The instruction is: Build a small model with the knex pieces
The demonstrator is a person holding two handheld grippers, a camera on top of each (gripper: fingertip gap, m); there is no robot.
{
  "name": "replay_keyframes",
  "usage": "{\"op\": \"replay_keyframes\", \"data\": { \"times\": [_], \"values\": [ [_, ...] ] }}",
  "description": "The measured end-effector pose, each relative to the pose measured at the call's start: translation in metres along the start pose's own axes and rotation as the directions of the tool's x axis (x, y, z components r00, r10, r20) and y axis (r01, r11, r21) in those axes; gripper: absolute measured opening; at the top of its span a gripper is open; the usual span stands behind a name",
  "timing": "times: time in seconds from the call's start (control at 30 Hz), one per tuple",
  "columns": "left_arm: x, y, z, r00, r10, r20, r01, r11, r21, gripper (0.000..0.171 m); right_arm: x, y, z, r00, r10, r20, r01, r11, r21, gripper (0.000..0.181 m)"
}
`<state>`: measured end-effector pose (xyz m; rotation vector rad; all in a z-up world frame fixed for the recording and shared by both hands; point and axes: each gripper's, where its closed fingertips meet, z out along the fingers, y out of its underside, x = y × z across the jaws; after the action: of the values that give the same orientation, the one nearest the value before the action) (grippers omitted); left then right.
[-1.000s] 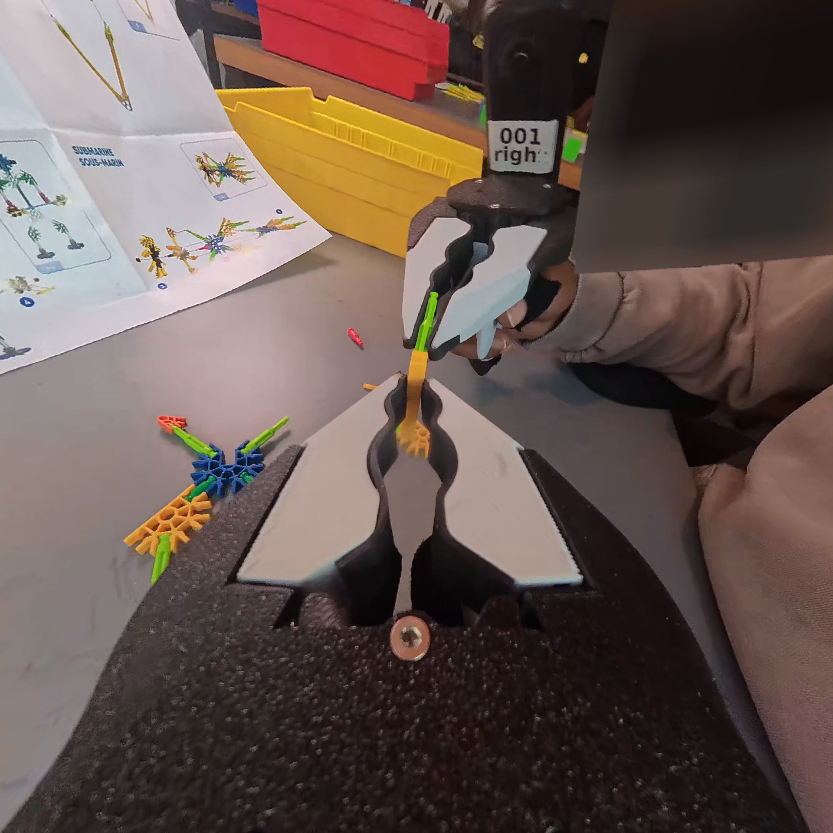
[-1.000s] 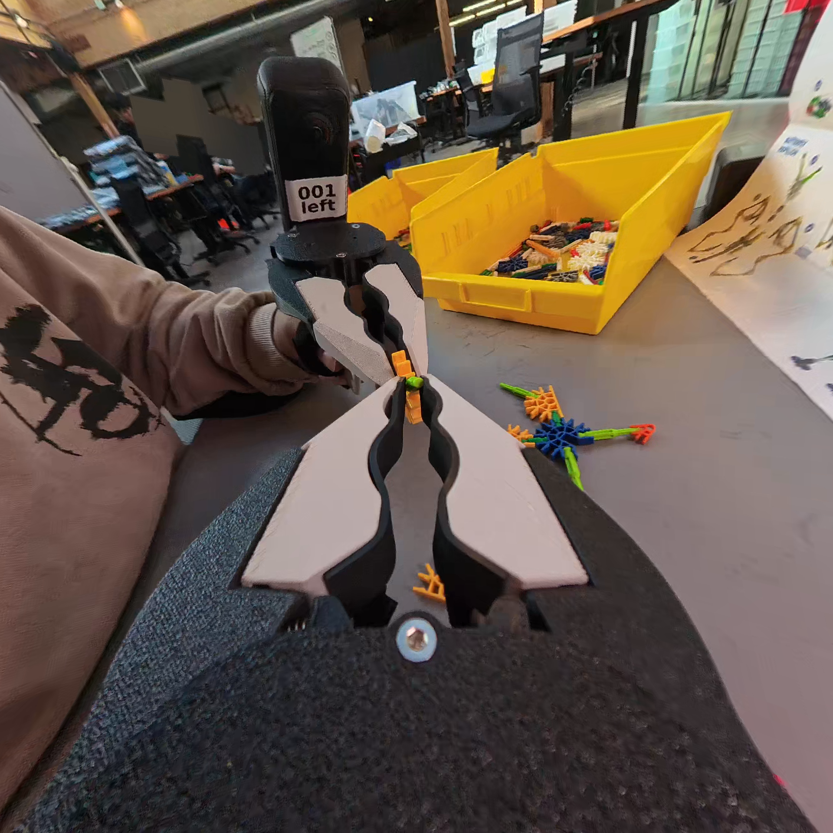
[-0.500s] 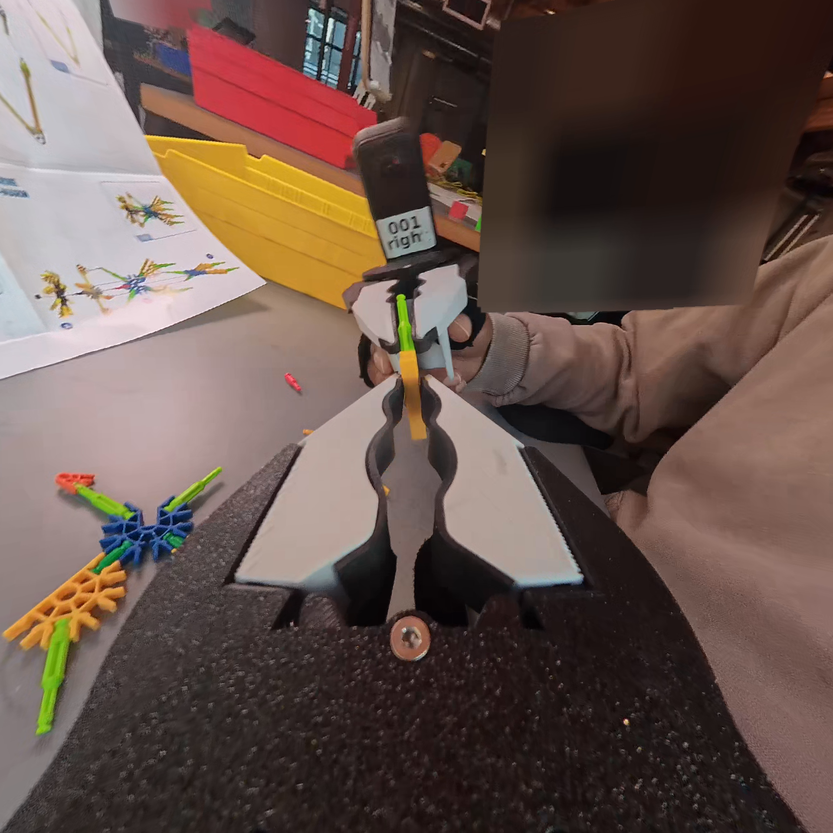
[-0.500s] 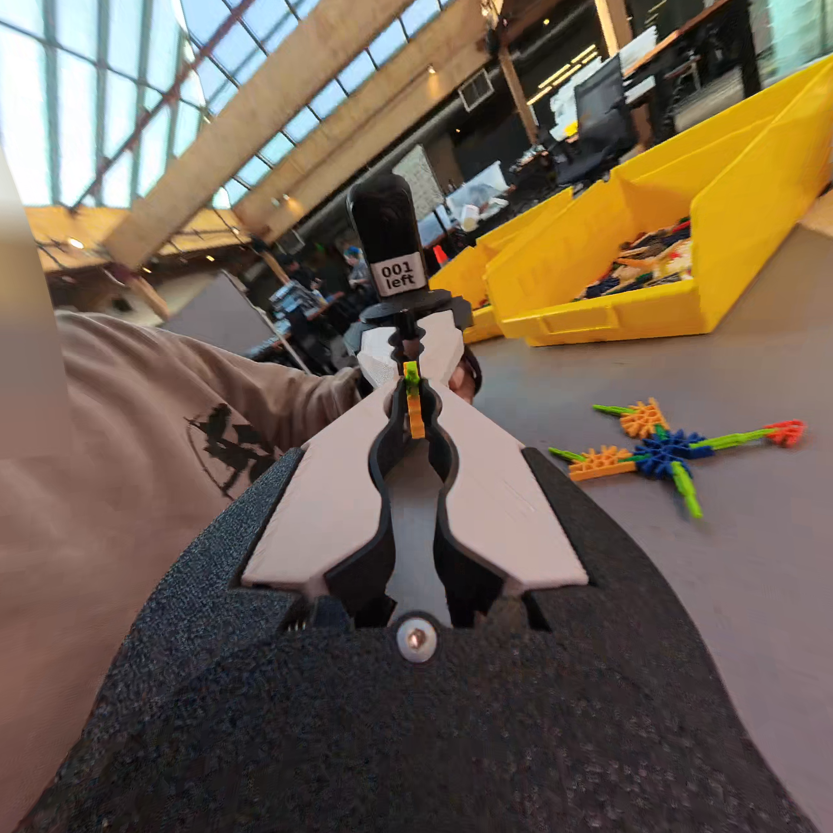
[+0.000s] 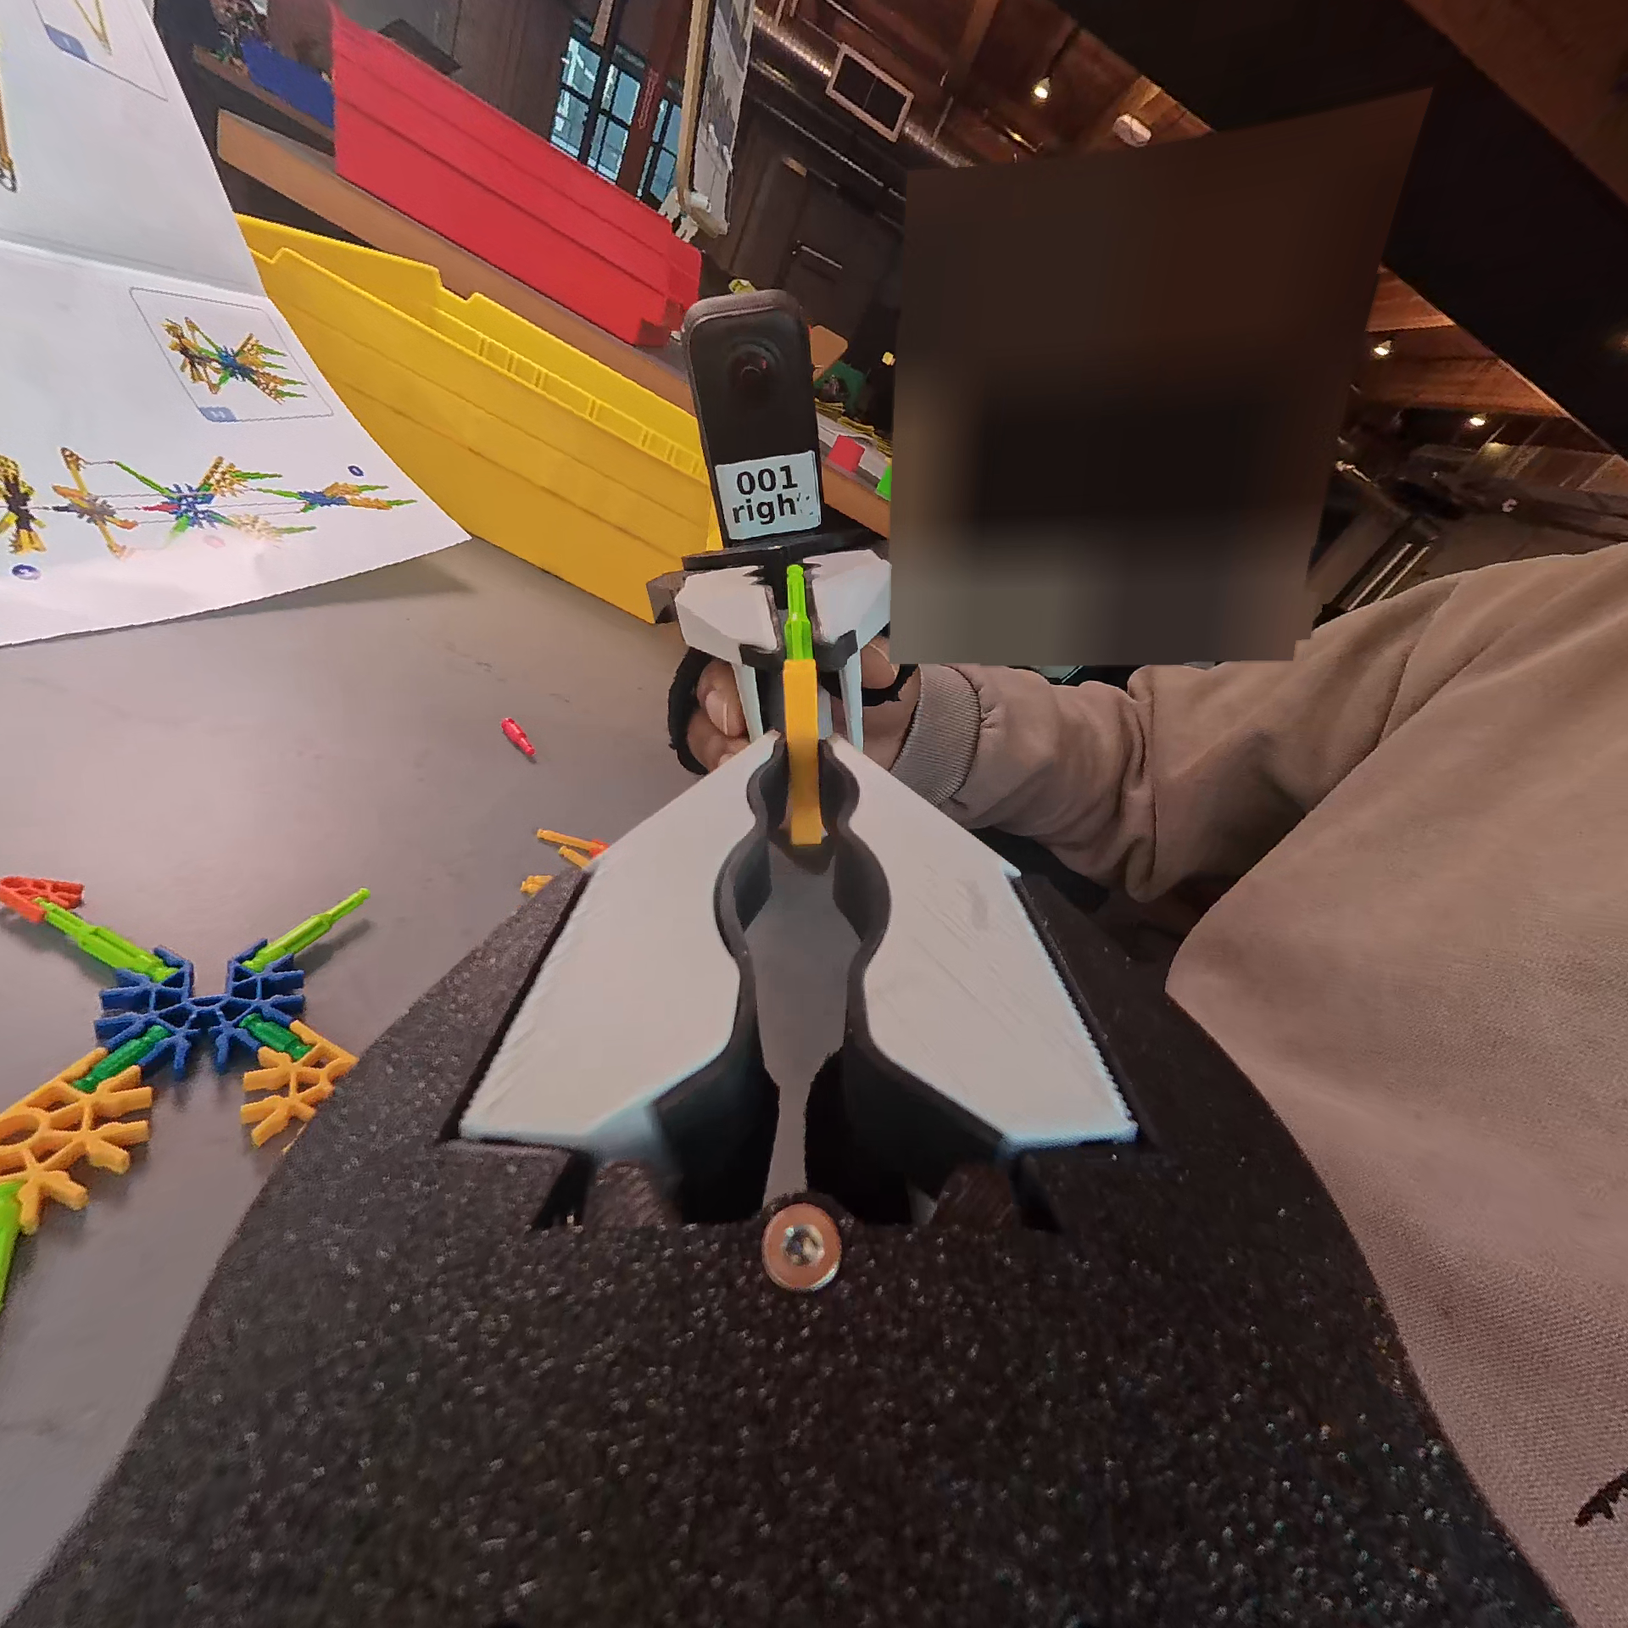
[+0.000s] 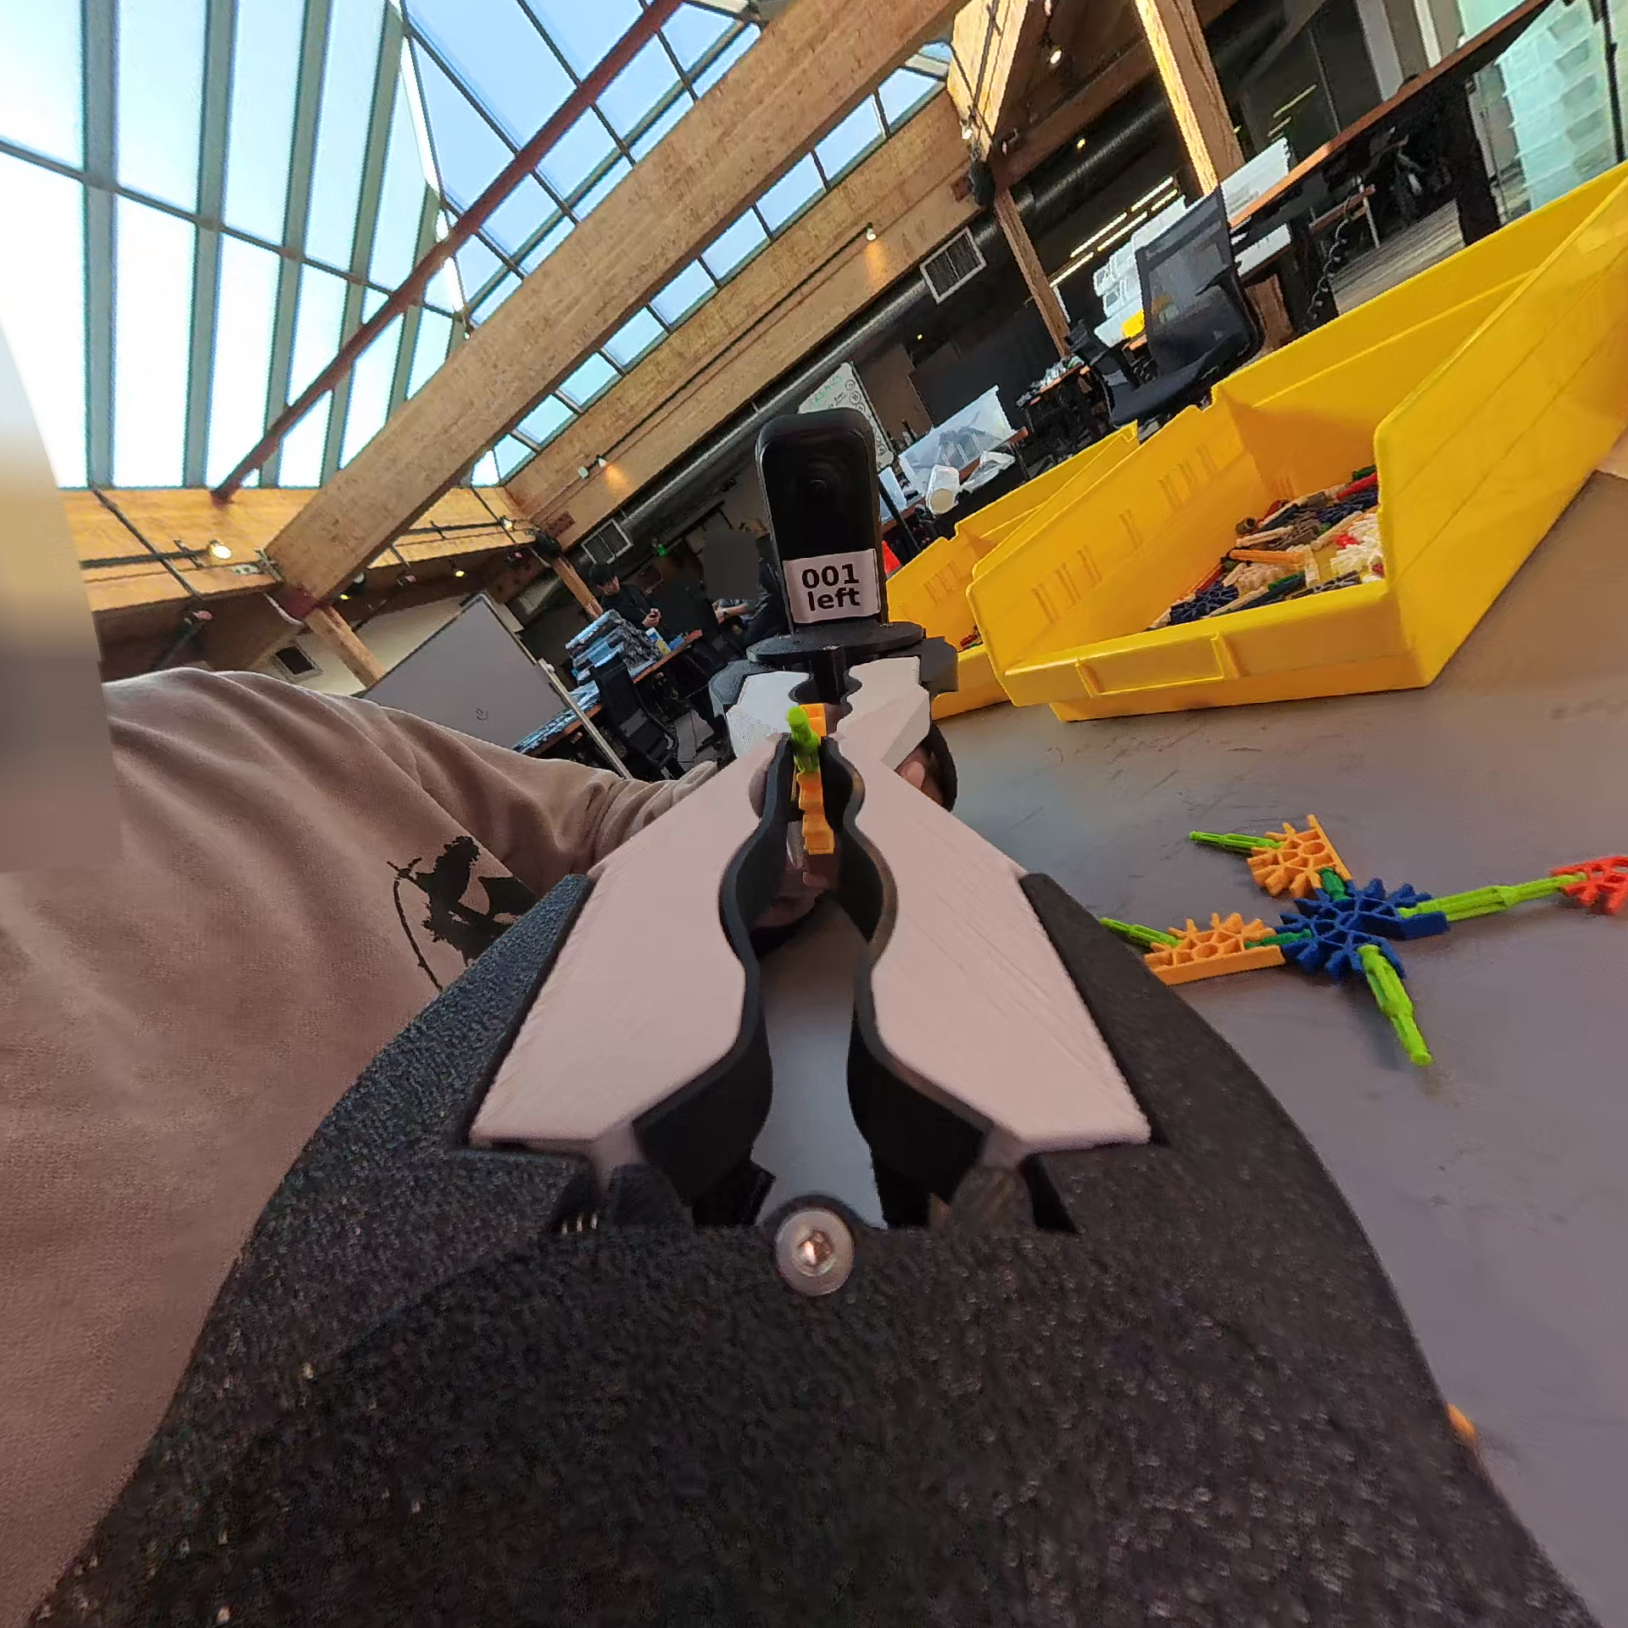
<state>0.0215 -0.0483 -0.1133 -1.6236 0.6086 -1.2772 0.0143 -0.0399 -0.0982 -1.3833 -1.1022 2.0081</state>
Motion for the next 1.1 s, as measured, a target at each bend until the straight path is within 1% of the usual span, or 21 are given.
{"op": "replay_keyframes", "data": {
  "times": [0.03,0.1,0.17,0.23,0.3,0.33,0.4,0.43,0.47,0.5,0.53,0.57,0.6,0.63,0.7,0.73,0.8,0.87,0.97,1.03,1.1],
  "values": [
    [-0.001,0.0,0.0,1.0,-0.016,0.006,0.016,1.0,-0.002,0.005,0.001,0.0,0.0,0.999,-0.028,-0.015,0.028,1.0,-0.008,0.002],
    [-0.005,0.0,0.0,0.999,-0.049,0.024,0.049,0.999,0.008,0.005,0.003,0.0,0.0,0.982,-0.17,-0.088,0.165,0.985,-0.057,0.003],
    [-0.008,-0.001,0.0,0.997,-0.051,0.057,0.05,0.998,0.03,0.005,0.006,-0.001,0.001,0.918,-0.35,-0.185,0.327,0.934,-0.144,0.003],
    [-0.006,-0.005,0.001,0.996,-0.023,0.091,0.019,0.999,0.038,0.005,0.004,-0.005,0.002,0.824,-0.509,-0.25,0.464,0.858,-0.219,0.004],
    [-0.002,-0.01,0.003,0.995,-0.016,0.097,0.011,0.999,0.049,0.006,-0.003,-0.01,0.003,0.695,-0.659,-0.288,0.592,0.752,-0.291,0.004],
    [-0.001,-0.012,0.003,0.995,-0.012,0.103,0.006,0.998,0.055,0.006,-0.006,-0.012,0.003,0.641,-0.709,-0.294,0.633,0.705,-0.319,0.004],
    [-0.002,-0.013,0.004,0.994,-0.009,0.113,0.003,0.998,0.055,0.006,-0.009,-0.014,0.004,0.541,-0.784,-0.304,0.693,0.62,-0.367,0.004],
    [-0.005,-0.012,0.004,0.993,-0.026,0.117,0.02,0.999,0.049,0.006,-0.008,-0.013,0.004,0.5,-0.812,-0.302,0.709,0.584,-0.396,0.004],
    [-0.009,-0.01,0.003,0.991,-0.035,0.13,0.03,0.999,0.042,0.007,-0.005,-0.011,0.004,0.443,-0.844,-0.303,0.725,0.535,-0.433,0.003],
    [-0.013,-0.008,0.003,0.99,-0.04,0.136,0.036,0.999,0.035,0.007,-0.003,-0.008,0.005,0.401,-0.867,-0.294,0.735,0.497,-0.462,0.003],
    [-0.015,-0.007,0.002,0.99,-0.04,0.137,0.037,0.999,0.028,0.007,-0.001,-0.007,0.005,0.379,-0.88,-0.286,0.738,0.474,-0.481,0.003],
    [-0.016,-0.006,0.001,0.991,-0.035,0.128,0.034,0.999,0.016,0.007,0.001,-0.006,0.005,0.391,-0.876,-0.284,0.729,0.483,-0.486,0.003],
    [-0.016,-0.003,0.001,0.994,-0.04,0.103,0.041,0.999,-0.003,0.007,0.003,-0.005,0.004,0.45,-0.847,-0.284,0.707,0.532,-0.467,0.004],
    [-0.014,0.0,0.001,0.997,-0.033,0.075,0.035,0.999,-0.035,0.006,0.005,-0.003,0.003,0.534,-0.802,-0.269,0.673,0.595,-0.439,0.005],
    [-0.009,0.011,0.001,0.998,0.043,0.036,-0.038,0.991,-0.126,0.006,0.003,0.007,-0.001,0.701,-0.689,-0.182,0.587,0.703,-0.4,0.005],
    [-0.008,0.016,0.001,0.995,0.087,0.043,-0.078,0.982,-0.173,0.006,0.005,0.013,-0.004,0.753,-0.638,-0.158,0.538,0.737,-0.408,0.005],
    [-0.005,0.028,0.002,0.984,0.171,0.038,-0.156,0.953,-0.26,0.005,0.002,0.026,-0.008,0.836,-0.543,-0.086,0.464,0.781,-0.418,0.008],
    [0.0,0.039,0.002,0.975,0.223,0.02,-0.203,0.921,-0.332,0.005,-0.003,0.038,-0.01,0.883,-0.469,-0.019,0.415,0.799,-0.436,0.006],
    [0.003,0.053,0.001,0.957,0.289,0.002,-0.26,0.864,-0.431,0.005,-0.007,0.054,-0.013,0.901,-0.431,0.047,0.399,0.783,-0.478,0.005],
    [0.005,0.058,0.001,0.951,0.309,-0.008,-0.277,0.844,-0.459,0.005,-0.009,0.061,-0.011,0.916,-0.396,0.072,0.379,0.789,-0.483,0.007],
    [0.006,0.06,0.001,0.952,0.305,-0.01,-0.275,0.842,-0.464,0.005,-0.008,0.065,-0.01,0.915,-0.395,0.079,0.38,0.78,-0.498,0.005]
  ]
}}
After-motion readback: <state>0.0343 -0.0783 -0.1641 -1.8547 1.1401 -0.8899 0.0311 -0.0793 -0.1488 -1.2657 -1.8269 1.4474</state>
